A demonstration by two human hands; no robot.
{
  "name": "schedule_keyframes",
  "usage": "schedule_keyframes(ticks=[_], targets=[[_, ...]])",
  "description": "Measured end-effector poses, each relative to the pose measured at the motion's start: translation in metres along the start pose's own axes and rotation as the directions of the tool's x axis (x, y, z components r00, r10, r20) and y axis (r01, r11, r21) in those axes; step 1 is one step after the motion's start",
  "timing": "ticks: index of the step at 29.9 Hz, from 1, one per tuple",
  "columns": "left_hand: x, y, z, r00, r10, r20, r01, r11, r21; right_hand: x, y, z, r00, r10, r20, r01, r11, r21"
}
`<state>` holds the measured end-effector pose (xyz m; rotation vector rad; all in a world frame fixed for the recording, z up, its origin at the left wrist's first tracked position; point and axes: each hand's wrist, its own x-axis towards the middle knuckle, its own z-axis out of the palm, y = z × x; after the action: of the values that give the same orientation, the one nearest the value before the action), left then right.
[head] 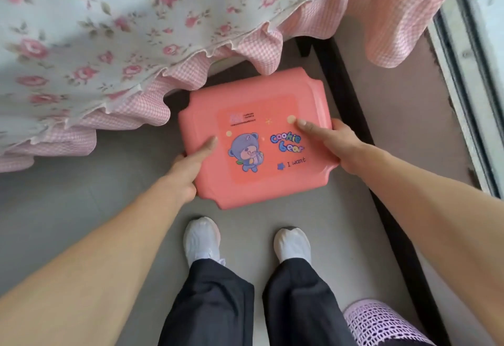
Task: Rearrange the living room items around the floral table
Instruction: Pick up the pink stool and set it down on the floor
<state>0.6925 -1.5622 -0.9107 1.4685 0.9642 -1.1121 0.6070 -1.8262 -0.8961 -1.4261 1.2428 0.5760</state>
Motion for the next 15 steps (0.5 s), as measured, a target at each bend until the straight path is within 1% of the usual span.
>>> schedule_keyframes(ticks=[4,6,15], targets=[[-0.032,-0.004,-0.006,1.0,-0.03,-0.01,0.029,0.999,-0.027,-0.028,-0.005,-0.006,0.999,0.022,0.027,-0.022,1.0,0.017],[-0.075,0.002,-0.01,0.999,-0.04,0.002,0.04,0.999,-0.034,-0.063,-0.02,-0.016,0.999,0.021,0.038,-0.021,1.0,0.0],[-0.262,0.025,-0.021,1.0,0.007,0.012,-0.005,0.989,-0.146,-0.227,-0.086,-0.067,0.993,-0.092,0.077,0.094,0.995,-0.022]])
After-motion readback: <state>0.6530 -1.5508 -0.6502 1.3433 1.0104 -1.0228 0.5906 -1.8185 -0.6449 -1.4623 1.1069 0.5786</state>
